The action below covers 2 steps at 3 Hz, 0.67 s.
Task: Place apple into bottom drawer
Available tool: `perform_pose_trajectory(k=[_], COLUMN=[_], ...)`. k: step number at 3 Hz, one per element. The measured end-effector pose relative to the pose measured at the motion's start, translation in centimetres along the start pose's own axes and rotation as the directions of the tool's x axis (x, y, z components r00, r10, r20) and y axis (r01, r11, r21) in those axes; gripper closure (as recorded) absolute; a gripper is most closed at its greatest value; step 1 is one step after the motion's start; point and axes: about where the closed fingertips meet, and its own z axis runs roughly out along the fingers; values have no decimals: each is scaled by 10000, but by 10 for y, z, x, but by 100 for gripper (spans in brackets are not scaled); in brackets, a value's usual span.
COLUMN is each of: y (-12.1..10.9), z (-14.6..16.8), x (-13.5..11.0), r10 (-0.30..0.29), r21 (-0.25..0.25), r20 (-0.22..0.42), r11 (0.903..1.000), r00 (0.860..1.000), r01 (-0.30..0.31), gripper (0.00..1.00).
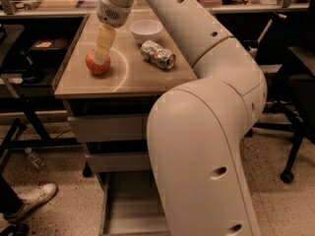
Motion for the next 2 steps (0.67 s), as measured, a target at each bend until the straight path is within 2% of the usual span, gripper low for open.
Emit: perform_pose_trajectory(k=[1, 2], y=[8, 7], z=[25, 52], x=[-14, -29], r10=[-4, 3], r21=[-340, -565], r20=[473, 491], r11=[9994, 9984], r00=[9989, 9988], r01=[20, 24], gripper=[0, 0])
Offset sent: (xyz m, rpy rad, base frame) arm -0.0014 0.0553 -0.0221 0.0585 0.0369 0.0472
